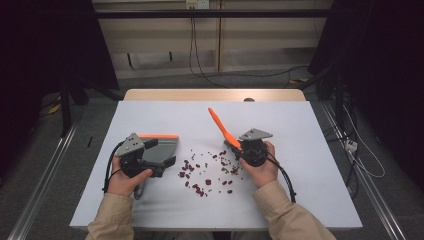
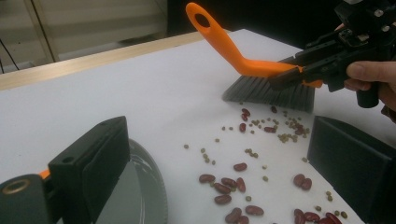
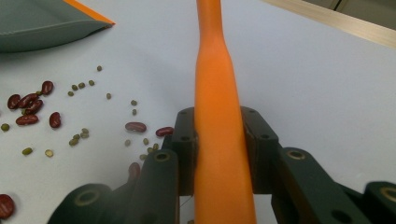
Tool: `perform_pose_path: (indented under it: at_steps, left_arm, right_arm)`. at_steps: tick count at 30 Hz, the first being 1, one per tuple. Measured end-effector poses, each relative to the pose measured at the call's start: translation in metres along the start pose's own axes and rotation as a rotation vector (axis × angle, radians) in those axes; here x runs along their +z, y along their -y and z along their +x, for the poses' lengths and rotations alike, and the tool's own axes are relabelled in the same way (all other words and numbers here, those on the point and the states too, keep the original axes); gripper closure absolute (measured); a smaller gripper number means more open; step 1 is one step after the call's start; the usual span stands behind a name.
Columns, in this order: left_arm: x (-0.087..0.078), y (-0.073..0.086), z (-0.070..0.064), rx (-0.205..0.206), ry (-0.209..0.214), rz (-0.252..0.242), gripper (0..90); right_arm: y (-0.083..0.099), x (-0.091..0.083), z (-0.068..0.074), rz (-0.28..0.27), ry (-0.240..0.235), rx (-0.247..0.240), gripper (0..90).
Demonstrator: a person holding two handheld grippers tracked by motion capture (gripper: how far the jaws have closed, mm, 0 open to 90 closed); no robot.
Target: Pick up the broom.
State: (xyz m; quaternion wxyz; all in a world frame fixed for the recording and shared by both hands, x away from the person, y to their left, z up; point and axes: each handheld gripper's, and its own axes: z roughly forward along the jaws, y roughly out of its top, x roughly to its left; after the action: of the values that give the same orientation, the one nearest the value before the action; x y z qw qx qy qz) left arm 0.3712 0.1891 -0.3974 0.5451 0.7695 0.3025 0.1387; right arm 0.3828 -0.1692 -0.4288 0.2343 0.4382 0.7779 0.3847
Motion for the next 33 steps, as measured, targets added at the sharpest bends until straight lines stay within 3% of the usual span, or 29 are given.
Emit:
perform_pose_path:
  at_steps: [24,33]
  left_arm:
    - [-0.009,0.0,0.002,0.004,-0.017,-0.013,5.8]
    - [-0.008,0.001,0.002,0.005,-0.016,-0.012,5.8]
  right_arm:
    - [-0.002,0.0,0.038,-0.002,-0.032,-0.029,70.8]
    - [-0.001,-0.001,0.042,-0.006,-0.041,-0.029,70.8]
